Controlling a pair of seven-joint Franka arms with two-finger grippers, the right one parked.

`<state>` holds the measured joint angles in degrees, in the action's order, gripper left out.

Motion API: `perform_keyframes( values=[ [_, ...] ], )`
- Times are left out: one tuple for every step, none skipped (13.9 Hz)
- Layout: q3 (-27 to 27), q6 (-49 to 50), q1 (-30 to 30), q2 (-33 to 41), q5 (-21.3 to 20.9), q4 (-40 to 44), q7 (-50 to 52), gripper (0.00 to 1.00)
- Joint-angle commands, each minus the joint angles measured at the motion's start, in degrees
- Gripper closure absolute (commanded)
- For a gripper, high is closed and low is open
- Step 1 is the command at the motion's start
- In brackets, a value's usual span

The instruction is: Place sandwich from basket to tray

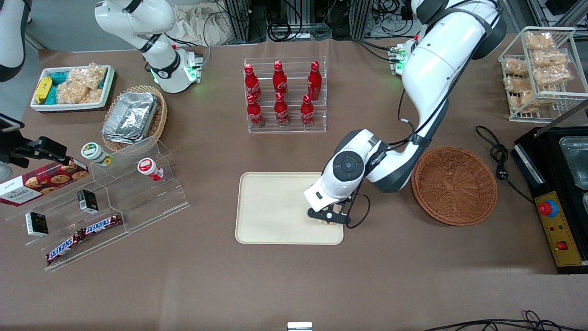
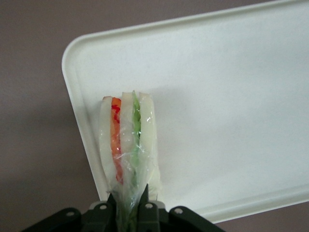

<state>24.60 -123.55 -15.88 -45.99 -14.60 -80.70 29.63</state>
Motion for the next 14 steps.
perform_keyframes(
  values=[
    [-1.6,0.3,-1.0,-0.6,-1.0,1.8,0.9,0.0],
    [-1.8,0.6,-1.0,-0.2,-1.1,1.9,2.6,0.01],
    [-1.8,0.8,-0.9,0.0,-1.1,2.1,3.6,0.01],
    [-1.9,1.3,-0.8,0.6,-1.1,2.4,3.7,0.01],
    [-1.9,3.3,-0.6,2.4,-1.1,2.5,3.8,0.01],
    [-2.0,7.0,-0.3,4.4,-1.1,2.7,3.7,0.01],
    [-2.0,10.5,-0.1,6.7,-1.0,3.8,3.5,0.01],
    [-2.2,13.4,1.5,9.1,-0.9,4.2,3.3,0.01],
    [-2.1,15.2,2.9,11.2,-0.3,4.2,3.3,0.01],
    [-2.1,16.5,4.3,13.2,0.1,4.2,3.2,0.01],
    [-1.9,17.4,6.2,15.4,0.4,4.1,3.1,0.01],
    [-1.7,18.9,8.0,17.1,0.5,4.1,2.9,0.01],
    [-1.7,20.7,10.2,18.9,1.8,4.0,2.4,0.01],
    [-1.7,23.0,12.1,20.9,3.9,4.1,-1.6,0.01]
  ],
)
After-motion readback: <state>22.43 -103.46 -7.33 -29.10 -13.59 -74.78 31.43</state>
